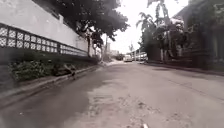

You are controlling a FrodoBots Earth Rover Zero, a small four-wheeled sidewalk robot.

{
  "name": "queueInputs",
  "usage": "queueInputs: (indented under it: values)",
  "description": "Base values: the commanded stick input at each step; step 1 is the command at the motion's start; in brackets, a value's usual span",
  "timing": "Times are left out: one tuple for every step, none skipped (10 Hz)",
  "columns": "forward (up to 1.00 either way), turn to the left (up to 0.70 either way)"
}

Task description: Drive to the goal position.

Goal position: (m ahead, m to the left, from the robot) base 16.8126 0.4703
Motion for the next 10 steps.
queueInputs:
  values:
    - [1.00, -0.33]
    - [1.00, -0.05]
    - [1.00, 0.00]
    - [1.00, 0.00]
    - [1.00, 0.00]
    - [1.00, 0.00]
    - [1.00, 0.00]
    - [1.00, 0.00]
    - [1.00, 0.00]
    - [1.00, 0.00]
